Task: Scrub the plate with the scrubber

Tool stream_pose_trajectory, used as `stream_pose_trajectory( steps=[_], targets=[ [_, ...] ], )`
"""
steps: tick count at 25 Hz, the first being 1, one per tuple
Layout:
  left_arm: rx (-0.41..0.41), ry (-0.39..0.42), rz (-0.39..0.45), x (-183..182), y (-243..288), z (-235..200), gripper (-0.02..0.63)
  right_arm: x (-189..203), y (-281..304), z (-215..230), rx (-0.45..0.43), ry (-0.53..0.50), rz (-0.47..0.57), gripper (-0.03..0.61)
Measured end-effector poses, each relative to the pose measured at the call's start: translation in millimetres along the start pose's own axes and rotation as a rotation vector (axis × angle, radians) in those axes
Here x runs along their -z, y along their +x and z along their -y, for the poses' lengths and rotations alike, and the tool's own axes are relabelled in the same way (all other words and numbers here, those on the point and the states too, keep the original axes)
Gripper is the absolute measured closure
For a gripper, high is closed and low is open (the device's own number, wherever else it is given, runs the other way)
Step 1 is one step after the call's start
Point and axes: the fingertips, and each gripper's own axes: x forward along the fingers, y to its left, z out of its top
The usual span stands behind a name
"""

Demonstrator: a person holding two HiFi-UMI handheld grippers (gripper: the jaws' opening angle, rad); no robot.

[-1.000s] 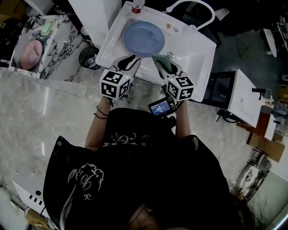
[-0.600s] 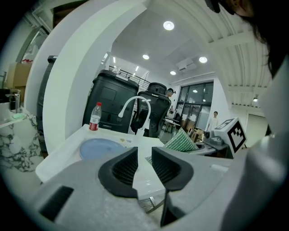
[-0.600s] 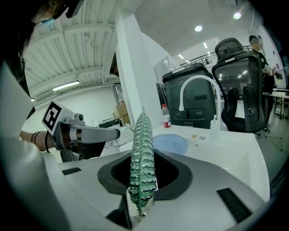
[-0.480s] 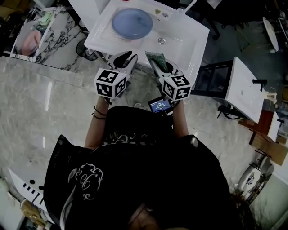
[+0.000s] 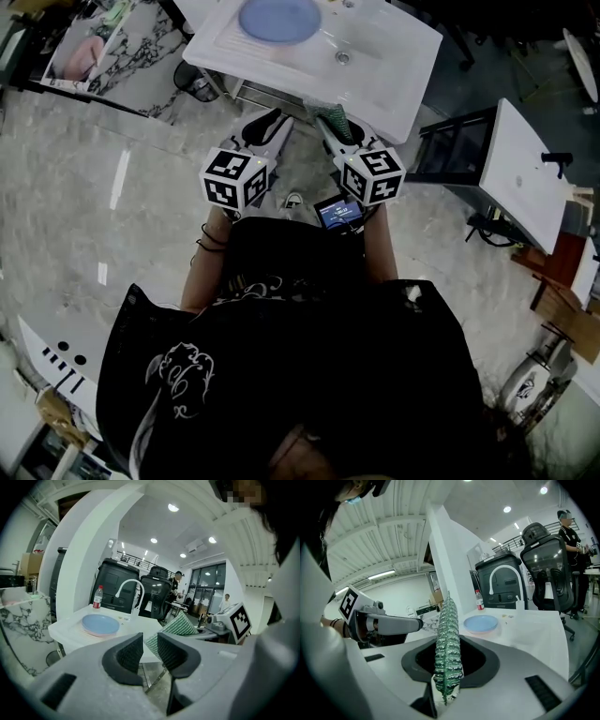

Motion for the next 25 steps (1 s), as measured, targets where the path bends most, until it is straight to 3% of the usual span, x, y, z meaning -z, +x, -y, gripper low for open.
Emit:
stream_pose_trajectory(
  steps=[11,25],
  targets=[
    [-0.030,0.026,-0.001,8,-27,9,0.506,0,-7,-28,-0.037,0.009,0.032,0.489],
    [0.024,0.034,-0.008,5,-56,-12,0.506,-4,5,-60,0.023,0.005,0.006,0.489]
  ],
)
